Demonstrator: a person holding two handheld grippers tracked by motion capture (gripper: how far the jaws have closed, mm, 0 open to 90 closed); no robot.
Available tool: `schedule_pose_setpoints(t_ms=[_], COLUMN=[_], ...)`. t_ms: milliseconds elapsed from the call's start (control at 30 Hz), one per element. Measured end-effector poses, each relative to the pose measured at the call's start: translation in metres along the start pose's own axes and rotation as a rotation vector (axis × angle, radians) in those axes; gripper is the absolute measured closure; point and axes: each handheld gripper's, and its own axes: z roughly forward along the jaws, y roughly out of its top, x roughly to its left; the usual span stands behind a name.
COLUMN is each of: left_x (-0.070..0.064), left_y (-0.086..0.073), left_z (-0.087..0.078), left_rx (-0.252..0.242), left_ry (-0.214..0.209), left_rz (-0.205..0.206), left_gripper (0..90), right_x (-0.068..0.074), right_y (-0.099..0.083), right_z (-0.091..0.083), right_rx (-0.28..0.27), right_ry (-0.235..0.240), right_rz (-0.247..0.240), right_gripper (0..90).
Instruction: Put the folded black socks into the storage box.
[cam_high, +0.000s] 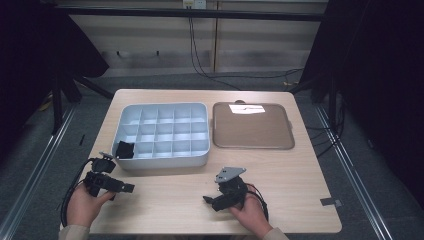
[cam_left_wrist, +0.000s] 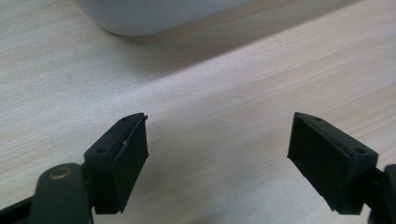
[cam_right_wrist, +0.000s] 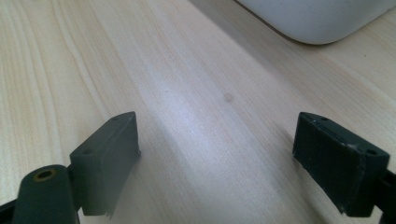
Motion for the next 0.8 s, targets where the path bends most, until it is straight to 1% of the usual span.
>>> schedule_pose_setpoints(t_ms=[33, 100, 167, 233, 367, 433, 533, 633, 667, 700, 733, 767, 800], left_x=[0.000, -0.001, -0.002, -0.002, -0.003, -0.006, -0.008, -0.011, -0.012, -0.013, -0.013, -0.011, -0.010], left_y=[-0.001, -0.003, -0.005, -0.007, -0.011, -0.012, -0.014, -0.019, -0.020, -0.021, -0.022, -0.022, -0.022], left_z=[0.000, 0.003, 0.005, 0.009, 0.017, 0.020, 0.023, 0.029, 0.031, 0.032, 0.033, 0.032, 0.032], left_rx=[0.000, -0.015, -0.024, -0.033, -0.024, -0.039, -0.072, -0.109, -0.111, -0.126, -0.144, -0.146, -0.156], left_ry=[0.003, 0.012, 0.029, 0.035, 0.038, 0.051, 0.053, 0.088, 0.107, 0.107, 0.104, 0.105, 0.098], left_rz=[0.013, 0.017, 0.035, 0.032, 0.050, 0.083, 0.103, 0.150, 0.172, 0.179, 0.171, 0.174, 0.162], left_gripper=[18.8, 18.3, 18.0, 17.8, 15.4, 13.7, 11.6, 4.1, 2.2, 0.0, 0.0, 0.0, 0.0], right_x=[0.000, 0.000, 0.000, 0.000, 0.000, 0.000, 0.000, 0.000, 0.000, 0.001, 0.001, 0.001, 0.001], right_y=[0.000, 0.000, 0.000, 0.000, 0.000, 0.000, 0.000, 0.000, 0.000, 0.000, 0.000, 0.000, 0.000], right_z=[0.000, 0.000, 0.000, 0.000, 0.000, 0.000, 0.000, 0.000, 0.000, 0.000, 0.000, 0.000, 0.000], right_rx=[0.000, 0.000, 0.000, 0.000, 0.000, 0.000, 0.000, 0.000, 0.000, 0.000, 0.001, -0.001, 0.000], right_ry=[0.000, 0.000, 0.000, 0.000, -0.001, -0.001, -0.001, -0.001, -0.001, -0.001, 0.000, -0.002, -0.001], right_rz=[0.000, 0.000, 0.000, 0.001, 0.002, 0.002, 0.002, 0.002, 0.002, 0.002, 0.000, 0.000, 0.004], right_gripper=[14.1, 14.1, 14.1, 14.1, 14.2, 14.1, 14.1, 14.2, 14.1, 14.1, 14.1, 14.2, 14.1])
